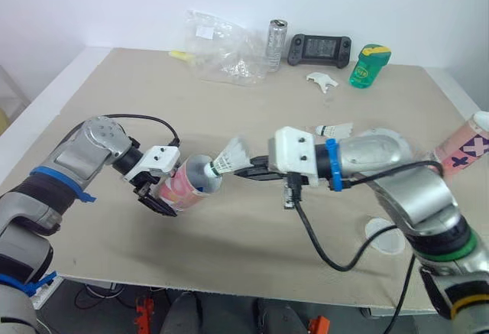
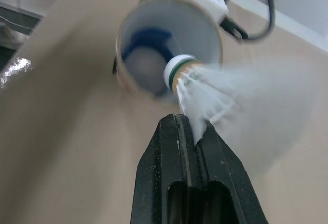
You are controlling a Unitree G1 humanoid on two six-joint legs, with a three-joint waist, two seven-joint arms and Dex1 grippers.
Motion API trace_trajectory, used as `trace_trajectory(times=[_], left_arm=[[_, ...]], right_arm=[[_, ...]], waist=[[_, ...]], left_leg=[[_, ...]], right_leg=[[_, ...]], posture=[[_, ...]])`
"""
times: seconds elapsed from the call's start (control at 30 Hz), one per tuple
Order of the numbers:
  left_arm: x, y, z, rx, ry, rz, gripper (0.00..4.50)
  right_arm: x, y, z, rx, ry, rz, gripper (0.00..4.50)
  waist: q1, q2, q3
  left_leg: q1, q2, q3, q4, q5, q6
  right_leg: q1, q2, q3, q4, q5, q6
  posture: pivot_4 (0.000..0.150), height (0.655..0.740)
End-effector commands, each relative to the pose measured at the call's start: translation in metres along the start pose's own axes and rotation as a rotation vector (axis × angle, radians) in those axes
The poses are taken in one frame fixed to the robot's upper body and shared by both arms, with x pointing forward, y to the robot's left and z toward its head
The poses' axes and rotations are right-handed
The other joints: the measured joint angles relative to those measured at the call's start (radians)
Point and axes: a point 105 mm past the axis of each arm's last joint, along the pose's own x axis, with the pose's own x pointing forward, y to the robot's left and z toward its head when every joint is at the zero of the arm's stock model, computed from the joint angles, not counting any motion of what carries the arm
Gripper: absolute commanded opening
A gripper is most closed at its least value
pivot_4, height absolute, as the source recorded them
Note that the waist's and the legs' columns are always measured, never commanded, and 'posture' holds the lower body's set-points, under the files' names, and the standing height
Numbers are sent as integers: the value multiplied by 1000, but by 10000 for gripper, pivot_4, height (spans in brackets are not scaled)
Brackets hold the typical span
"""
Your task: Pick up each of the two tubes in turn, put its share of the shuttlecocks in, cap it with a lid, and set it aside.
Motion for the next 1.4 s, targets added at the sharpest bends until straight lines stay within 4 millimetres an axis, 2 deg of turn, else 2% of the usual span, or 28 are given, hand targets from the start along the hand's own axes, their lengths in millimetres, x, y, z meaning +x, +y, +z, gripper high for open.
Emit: trace_trajectory(times=[0.03,0.13,0.17,0.23,0.33,0.37,0.4,0.53,0.6,0.67,0.8,0.87,0.93,1.07,1.2,1.4], left_arm=[[-1,0,0,-4,10,1,36172],[-2,0,0,-7,8,4,36172],[-2,0,1,-8,6,5,36172],[-2,-1,1,-9,3,4,36172],[-2,-1,2,-11,1,4,36172],[-2,-1,2,-11,0,4,36172],[-2,-1,2,-10,-1,3,36172],[-2,-1,4,-11,-6,5,36172],[-2,-2,4,-13,-9,5,36172],[-2,-4,4,-17,-12,5,36172],[-3,-6,3,-22,-13,4,36172],[-3,-7,2,-26,-13,3,36172],[-3,-7,2,-27,-13,3,36172],[-3,-7,3,-27,-15,4,36172],[-2,-7,3,-28,-17,4,36172],[-2,-6,4,-28,-22,6,36172]], right_arm=[[-1,-5,17,-70,-39,19,877],[4,-4,17,-69,-31,62,877],[5,-1,21,-41,-47,106,3653],[6,2,26,-18,-63,163,9881],[3,-1,30,-5,-68,153,24617],[-4,-2,30,21,-81,149,29595],[-9,-2,30,38,-90,146,29595],[-36,-22,17,112,-81,-35,29595],[-69,-36,-4,192,-47,-224,29595],[-110,-46,-38,288,34,-460,29595],[-159,-36,-75,416,112,-682,29595],[-193,-20,-104,508,197,-827,29595],[-215,-6,-124,574,262,-917,29595],[-236,7,-149,653,321,-986,29595],[-243,11,-175,722,342,-1025,29595],[-237,-8,-202,780,329,-1038,29595]], waist=[[3,0,0],[3,0,0],[3,0,0],[2,0,0],[2,0,0],[2,0,0],[3,0,0],[4,0,0],[4,0,0],[8,-1,0],[12,-1,0],[11,-1,0],[12,-1,0],[-1,0,0],[-2,0,0],[-4,0,0]], left_leg=[[0,0,-1,0,0,0],[-1,0,-1,0,0,0],[-1,0,-1,0,0,0],[-1,0,-1,0,0,0],[-1,0,-1,0,0,0],[-1,0,-1,0,0,0],[-1,0,-1,0,0,0],[-2,-1,-1,0,0,0],[-2,-2,-1,0,0,0],[-3,-2,-2,0,0,0],[-3,-4,-1,0,0,0],[-3,-3,-1,-1,0,0],[-3,-3,-2,-1,0,0],[-3,-4,0,-1,0,0],[-2,-3,1,2,1,1],[-1,-3,4,4,1,2]], right_leg=[[0,0,0,0,0,0],[0,0,-1,0,0,-1],[0,0,-1,0,0,-1],[-1,0,-1,1,0,-1],[-1,0,-1,1,0,-1],[-1,0,-1,1,0,-1],[-1,0,-1,1,0,-1],[-1,-1,-1,1,1,-4],[-1,-1,-1,1,1,-5],[-1,-1,-2,1,1,-5],[-2,-2,-1,1,0,-5],[-2,-1,0,2,0,-5],[-2,-1,-1,2,0,-5],[-2,-1,2,2,1,-3],[-1,-1,3,2,1,3],[-1,-2,5,2,3,5]], posture=[[1500,7394],[1500,7394],[1500,7394],[1500,7394],[1500,7394],[1500,7394],[1500,7394],[1500,7394],[1500,7394],[1500,7394],[1500,7394],[1500,7394],[1500,7394],[1500,7394],[1500,7394],[1500,7394]])
